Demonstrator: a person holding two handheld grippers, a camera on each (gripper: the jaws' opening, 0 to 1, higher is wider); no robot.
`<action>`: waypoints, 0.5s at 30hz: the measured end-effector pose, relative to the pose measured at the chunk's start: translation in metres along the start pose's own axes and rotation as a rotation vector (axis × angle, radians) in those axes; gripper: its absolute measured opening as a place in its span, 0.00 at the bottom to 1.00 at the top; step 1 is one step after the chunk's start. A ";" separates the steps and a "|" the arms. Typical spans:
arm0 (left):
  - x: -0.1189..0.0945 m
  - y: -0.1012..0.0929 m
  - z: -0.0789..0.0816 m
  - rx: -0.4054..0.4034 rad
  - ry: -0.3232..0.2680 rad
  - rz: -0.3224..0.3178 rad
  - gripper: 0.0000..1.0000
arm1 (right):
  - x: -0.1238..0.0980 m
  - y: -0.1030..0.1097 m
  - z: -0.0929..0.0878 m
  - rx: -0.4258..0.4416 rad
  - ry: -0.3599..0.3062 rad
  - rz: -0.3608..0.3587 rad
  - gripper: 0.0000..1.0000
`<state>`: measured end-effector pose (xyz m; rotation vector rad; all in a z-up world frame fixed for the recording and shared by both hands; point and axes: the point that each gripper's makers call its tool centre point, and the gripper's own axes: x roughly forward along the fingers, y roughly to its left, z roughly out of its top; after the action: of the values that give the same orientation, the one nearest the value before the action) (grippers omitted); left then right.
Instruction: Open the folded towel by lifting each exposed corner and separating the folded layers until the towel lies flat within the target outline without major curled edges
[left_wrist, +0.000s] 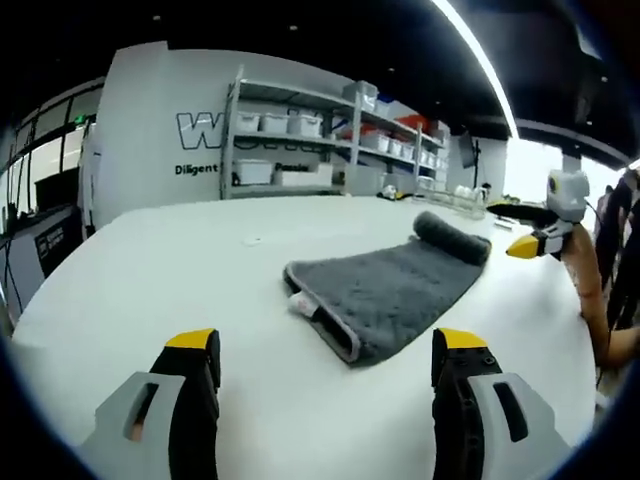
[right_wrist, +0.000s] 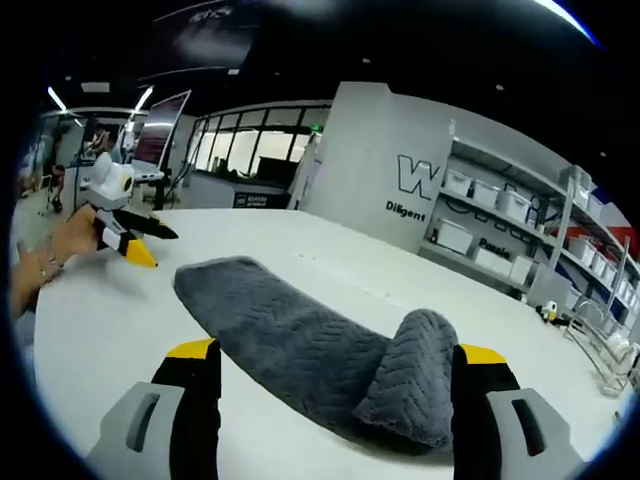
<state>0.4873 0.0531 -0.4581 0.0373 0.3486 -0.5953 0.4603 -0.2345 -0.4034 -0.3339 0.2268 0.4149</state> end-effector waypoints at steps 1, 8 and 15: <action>0.002 -0.002 -0.002 0.017 0.018 -0.004 0.85 | -0.001 0.001 -0.001 -0.004 -0.001 -0.003 0.97; 0.013 -0.007 -0.001 -0.011 0.041 0.005 0.80 | 0.000 -0.008 -0.001 0.002 -0.001 -0.019 0.97; 0.026 -0.021 -0.015 0.007 0.101 -0.009 0.75 | -0.002 -0.010 -0.001 0.025 -0.008 -0.018 0.96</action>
<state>0.4912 0.0235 -0.4790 0.0725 0.4445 -0.6051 0.4628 -0.2441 -0.4016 -0.3098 0.2209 0.3948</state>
